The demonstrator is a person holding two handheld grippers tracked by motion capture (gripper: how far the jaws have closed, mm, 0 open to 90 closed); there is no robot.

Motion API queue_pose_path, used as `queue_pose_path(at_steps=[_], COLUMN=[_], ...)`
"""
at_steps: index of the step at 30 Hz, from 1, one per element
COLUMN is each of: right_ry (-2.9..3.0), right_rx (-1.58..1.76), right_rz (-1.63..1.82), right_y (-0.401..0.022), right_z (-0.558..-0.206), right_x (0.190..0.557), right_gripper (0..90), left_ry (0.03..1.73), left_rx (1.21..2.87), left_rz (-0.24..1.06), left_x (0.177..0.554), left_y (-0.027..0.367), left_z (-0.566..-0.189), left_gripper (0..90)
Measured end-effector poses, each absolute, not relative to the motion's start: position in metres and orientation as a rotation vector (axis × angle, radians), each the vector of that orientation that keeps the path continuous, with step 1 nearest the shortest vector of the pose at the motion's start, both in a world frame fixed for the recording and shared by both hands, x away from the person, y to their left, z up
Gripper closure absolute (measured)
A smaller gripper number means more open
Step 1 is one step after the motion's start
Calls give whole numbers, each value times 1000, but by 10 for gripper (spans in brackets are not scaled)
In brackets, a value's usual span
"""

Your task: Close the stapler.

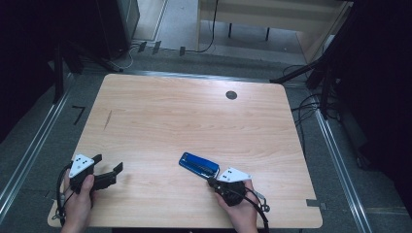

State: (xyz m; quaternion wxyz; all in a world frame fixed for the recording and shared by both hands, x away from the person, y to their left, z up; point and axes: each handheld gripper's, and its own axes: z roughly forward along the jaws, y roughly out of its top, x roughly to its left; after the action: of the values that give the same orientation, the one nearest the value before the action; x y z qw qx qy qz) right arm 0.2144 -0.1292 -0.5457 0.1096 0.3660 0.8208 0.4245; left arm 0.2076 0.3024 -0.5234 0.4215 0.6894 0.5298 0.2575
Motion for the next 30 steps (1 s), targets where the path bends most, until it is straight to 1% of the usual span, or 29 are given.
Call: queue_pose_path(at_steps=[15, 30], right_ry=[2406, 2414], right_rx=[1090, 1090], right_rz=[1257, 1264], right_y=[-133, -132], right_z=[-546, -546], right_x=[228, 234], right_gripper=[900, 900], left_ry=[1332, 1337], left_rx=[1731, 1738], left_rz=[634, 636], left_x=[209, 209], left_y=[303, 302], left_z=[-524, -524], left_gripper=[142, 142])
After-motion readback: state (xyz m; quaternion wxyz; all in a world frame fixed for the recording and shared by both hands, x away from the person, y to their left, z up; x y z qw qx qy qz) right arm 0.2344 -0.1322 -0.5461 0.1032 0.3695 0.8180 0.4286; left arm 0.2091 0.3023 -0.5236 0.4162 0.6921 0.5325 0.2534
